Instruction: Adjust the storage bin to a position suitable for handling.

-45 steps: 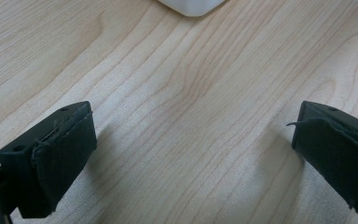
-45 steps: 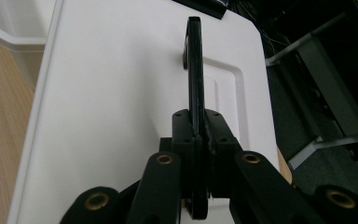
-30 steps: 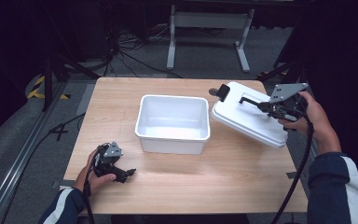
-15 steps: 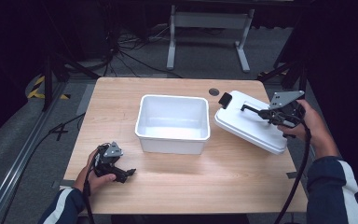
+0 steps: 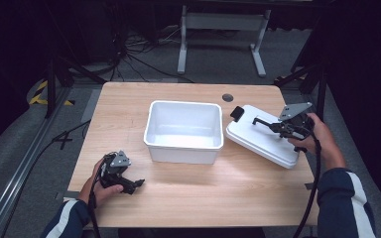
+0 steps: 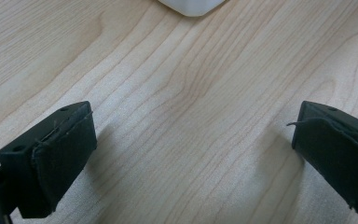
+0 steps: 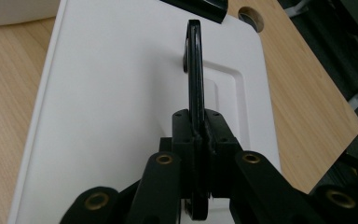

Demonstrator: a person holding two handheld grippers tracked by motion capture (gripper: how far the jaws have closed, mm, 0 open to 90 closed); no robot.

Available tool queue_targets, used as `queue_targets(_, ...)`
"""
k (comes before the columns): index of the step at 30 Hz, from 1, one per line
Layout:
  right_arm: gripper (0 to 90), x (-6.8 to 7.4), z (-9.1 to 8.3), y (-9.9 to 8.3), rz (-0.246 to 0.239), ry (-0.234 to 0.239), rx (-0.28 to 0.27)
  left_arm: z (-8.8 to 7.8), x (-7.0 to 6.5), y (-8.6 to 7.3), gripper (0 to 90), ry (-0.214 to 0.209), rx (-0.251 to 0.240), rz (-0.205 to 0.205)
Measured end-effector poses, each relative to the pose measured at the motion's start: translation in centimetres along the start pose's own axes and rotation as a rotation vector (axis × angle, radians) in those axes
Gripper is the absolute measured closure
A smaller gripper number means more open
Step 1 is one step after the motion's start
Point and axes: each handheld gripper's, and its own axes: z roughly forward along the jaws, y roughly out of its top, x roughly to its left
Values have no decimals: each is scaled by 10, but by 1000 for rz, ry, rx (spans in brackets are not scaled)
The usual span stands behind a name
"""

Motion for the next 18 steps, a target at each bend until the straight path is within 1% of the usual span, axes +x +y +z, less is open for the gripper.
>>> queue_targets(1, 849, 0, 2, -1, 2, -3, 4, 0, 0, 0, 2, 0, 0, 0)
queue_targets(2, 849, 0, 7, -2, 7, 7, 7, 0, 0, 0, 2, 0, 0, 0)
queue_targets(5, 849, 2, 16, -3, 11, 19, 17, 0, 0, 0, 2, 0, 0, 0)
queue_targets(9, 849, 4, 28, -4, 16, 21, 31, 0, 0, 0, 2, 1, 0, -1)
queue_targets(13, 849, 5, 35, -6, 25, 26, 38, 0, 0, 0, 2, 3, 0, -1)
queue_targets(15, 849, 6, 39, -7, 38, 28, 38, 0, 0, 0, 2, 2, 0, -1)
queue_targets(18, 849, 7, 42, -8, 37, 30, 44, 0, 0, 0, 2, 2, 0, 0)
